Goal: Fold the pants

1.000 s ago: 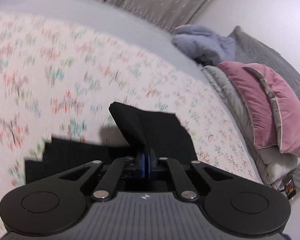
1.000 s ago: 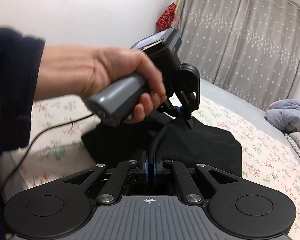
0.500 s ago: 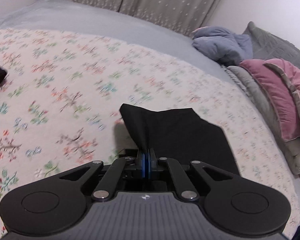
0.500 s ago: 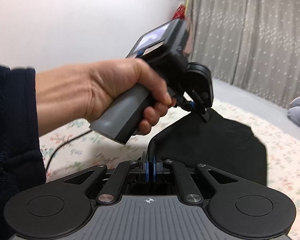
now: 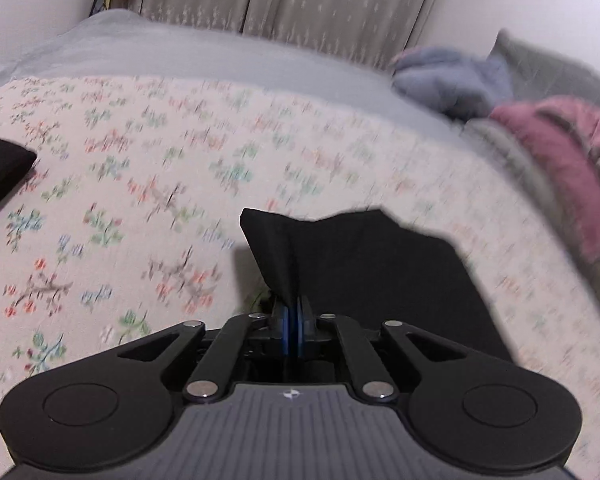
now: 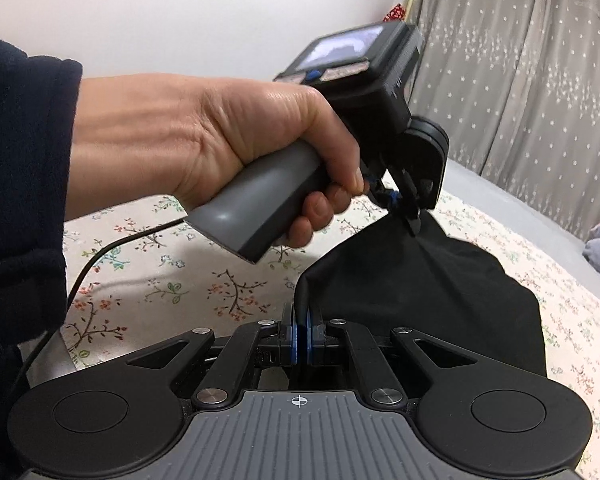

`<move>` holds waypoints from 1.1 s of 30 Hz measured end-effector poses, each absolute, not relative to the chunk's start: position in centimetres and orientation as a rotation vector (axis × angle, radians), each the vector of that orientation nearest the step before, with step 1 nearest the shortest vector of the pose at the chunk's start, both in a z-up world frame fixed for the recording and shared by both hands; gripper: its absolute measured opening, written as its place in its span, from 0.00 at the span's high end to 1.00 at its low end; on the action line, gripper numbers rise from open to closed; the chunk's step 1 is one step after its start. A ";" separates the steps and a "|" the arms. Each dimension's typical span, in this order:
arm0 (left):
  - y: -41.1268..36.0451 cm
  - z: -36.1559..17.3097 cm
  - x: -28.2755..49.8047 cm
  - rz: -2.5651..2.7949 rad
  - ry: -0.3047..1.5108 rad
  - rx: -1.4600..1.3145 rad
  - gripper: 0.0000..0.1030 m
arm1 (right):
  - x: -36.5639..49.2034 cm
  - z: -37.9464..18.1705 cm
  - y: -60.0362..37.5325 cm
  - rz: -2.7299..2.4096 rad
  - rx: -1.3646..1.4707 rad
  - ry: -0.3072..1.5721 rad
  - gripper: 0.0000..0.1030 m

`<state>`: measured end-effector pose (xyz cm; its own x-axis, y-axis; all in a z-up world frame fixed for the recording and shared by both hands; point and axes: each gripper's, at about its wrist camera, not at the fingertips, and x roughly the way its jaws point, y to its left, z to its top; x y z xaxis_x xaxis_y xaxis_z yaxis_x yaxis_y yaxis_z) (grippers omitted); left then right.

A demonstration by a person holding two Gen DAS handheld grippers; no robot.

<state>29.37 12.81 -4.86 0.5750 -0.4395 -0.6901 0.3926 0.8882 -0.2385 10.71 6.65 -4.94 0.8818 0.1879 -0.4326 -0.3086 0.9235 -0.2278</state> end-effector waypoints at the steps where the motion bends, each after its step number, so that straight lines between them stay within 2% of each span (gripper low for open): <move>1: 12.8 -5.1 29.3 -0.473 0.831 -0.055 0.75 | 10.9 -5.1 6.8 0.269 -0.284 0.438 0.94; 4: 13.4 -4.9 29.2 -0.460 0.827 -0.081 0.70 | 11.6 -6.3 6.5 0.282 -0.248 0.513 0.89; 5: 13.6 -4.8 29.1 -0.446 0.824 -0.080 0.62 | 11.5 -6.6 6.4 0.286 -0.248 0.520 0.82; 6: 13.7 -4.7 29.0 -0.430 0.822 -0.071 0.59 | 11.3 -6.7 6.2 0.303 -0.248 0.524 0.76; 8: 14.2 -4.5 28.9 -0.413 0.824 -0.060 0.53 | 10.6 -6.3 5.5 0.391 -0.213 0.527 0.47; 10: 14.8 -4.1 28.6 -0.389 0.826 -0.092 0.53 | 9.6 -5.5 4.0 0.510 -0.144 0.543 0.37; 17: 14.5 0.0 24.0 -0.459 0.697 -0.130 0.53 | 7.7 -1.6 -6.8 0.531 0.122 0.476 0.38; 22: 11.0 -0.9 21.5 -0.551 0.734 -0.088 0.53 | 10.5 -2.9 -13.5 0.256 0.194 0.507 0.41; 27: 8.9 -4.7 21.7 -0.481 0.877 0.026 0.53 | 12.6 -7.0 -14.5 0.215 0.231 0.616 0.41; 33: 9.2 -4.9 21.3 -0.455 0.877 0.027 0.53 | 12.5 -7.2 -12.8 0.159 0.112 0.636 0.40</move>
